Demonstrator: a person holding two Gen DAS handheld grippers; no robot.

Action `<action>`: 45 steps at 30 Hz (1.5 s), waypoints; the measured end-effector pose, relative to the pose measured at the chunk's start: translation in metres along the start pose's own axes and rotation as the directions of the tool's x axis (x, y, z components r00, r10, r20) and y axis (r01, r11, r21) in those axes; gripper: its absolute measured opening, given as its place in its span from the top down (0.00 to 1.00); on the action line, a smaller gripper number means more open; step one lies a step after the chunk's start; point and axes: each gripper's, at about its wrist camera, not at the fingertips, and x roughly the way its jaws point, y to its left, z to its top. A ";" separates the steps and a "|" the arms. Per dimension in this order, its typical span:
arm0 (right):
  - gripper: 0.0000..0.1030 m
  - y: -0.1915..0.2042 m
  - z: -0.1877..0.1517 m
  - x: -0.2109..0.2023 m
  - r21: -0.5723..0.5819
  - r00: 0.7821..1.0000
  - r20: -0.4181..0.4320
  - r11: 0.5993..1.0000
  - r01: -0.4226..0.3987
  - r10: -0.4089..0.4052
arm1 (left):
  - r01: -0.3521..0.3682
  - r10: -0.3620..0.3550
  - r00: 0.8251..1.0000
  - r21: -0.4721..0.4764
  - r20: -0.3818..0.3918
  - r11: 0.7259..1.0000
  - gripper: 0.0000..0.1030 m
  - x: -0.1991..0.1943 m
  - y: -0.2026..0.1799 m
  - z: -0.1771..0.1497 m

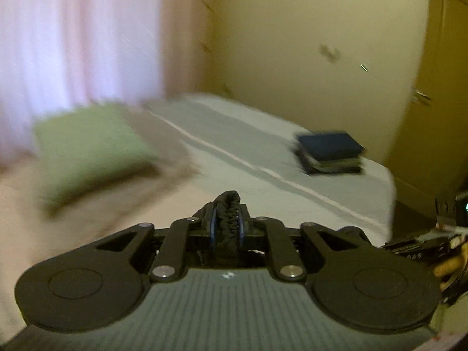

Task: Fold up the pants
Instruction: 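Lift the dark pants with both grippers and lay them on the open bed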

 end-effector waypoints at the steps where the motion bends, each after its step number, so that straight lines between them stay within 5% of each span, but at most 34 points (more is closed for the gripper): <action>1: 0.95 -0.040 0.003 -0.008 0.046 0.995 0.003 0.994 0.102 -0.103 | 0.050 -0.051 0.998 -0.038 -0.032 0.998 0.84 0.047 -0.009 0.008; 4: 0.72 -0.123 -0.005 -0.032 0.086 0.940 0.003 0.937 0.340 -0.341 | 0.050 -0.055 0.994 -0.046 -0.092 0.998 0.84 0.123 -0.031 0.013; 5: 0.55 -0.138 -0.009 -0.041 0.090 0.923 0.006 0.920 0.382 -0.384 | 0.050 -0.055 0.993 -0.042 -0.106 0.998 0.84 0.137 -0.035 0.009; 7: 0.36 -0.163 -0.022 -0.064 0.110 0.899 0.021 0.895 0.432 -0.437 | 0.050 -0.054 0.991 -0.032 -0.121 0.998 0.83 0.154 -0.036 0.000; 12: 0.33 -0.160 -0.066 -0.087 0.114 0.874 -0.023 0.867 0.484 -0.485 | 0.012 -0.016 0.977 -0.021 -0.213 1.000 0.74 0.167 -0.017 -0.058; 17: 0.28 -0.139 -0.093 -0.068 0.104 0.843 -0.071 0.837 0.537 -0.533 | -0.010 0.014 0.963 0.018 -0.268 1.000 0.64 0.183 0.011 -0.097; 19: 0.26 -0.138 -0.099 -0.058 0.112 0.826 -0.074 0.819 0.563 -0.558 | 0.008 0.006 0.965 0.053 -0.263 0.999 0.51 0.189 0.013 -0.105; 26: 0.24 -0.177 -0.118 -0.035 0.153 0.786 -0.106 0.771 0.618 -0.609 | 0.131 -0.083 0.958 0.160 -0.276 0.978 0.42 0.245 -0.006 -0.117; 30: 0.24 -0.196 -0.111 -0.013 0.050 0.804 -0.108 0.804 0.592 -0.585 | 0.191 -0.114 0.940 0.220 -0.321 0.956 0.34 0.296 -0.020 -0.118; 35: 0.25 -0.225 -0.088 0.021 -0.095 0.886 -0.136 0.896 0.433 -0.443 | 0.257 -0.133 0.917 0.301 -0.375 0.918 0.27 0.362 -0.043 -0.118; 38: 0.27 -0.242 -0.073 0.050 -0.178 0.912 -0.169 0.922 0.344 -0.373 | 0.292 -0.149 0.904 0.323 -0.401 0.900 0.27 0.400 -0.058 -0.121; 42: 0.31 -0.266 -0.060 0.091 -0.234 0.922 -0.216 0.934 0.272 -0.322 | 0.328 -0.158 0.880 0.334 -0.447 0.884 0.23 0.449 -0.066 -0.126; 44: 0.50 -0.279 -0.058 0.109 -0.216 0.926 -0.251 0.949 0.230 -0.282 | 0.347 -0.170 0.870 0.329 -0.464 0.878 0.23 0.472 -0.064 -0.129; 45: 0.51 -0.284 -0.058 0.116 -0.240 0.925 -0.295 0.955 0.173 -0.241 | 0.351 -0.171 0.865 0.324 -0.472 0.879 0.23 0.481 -0.062 -0.130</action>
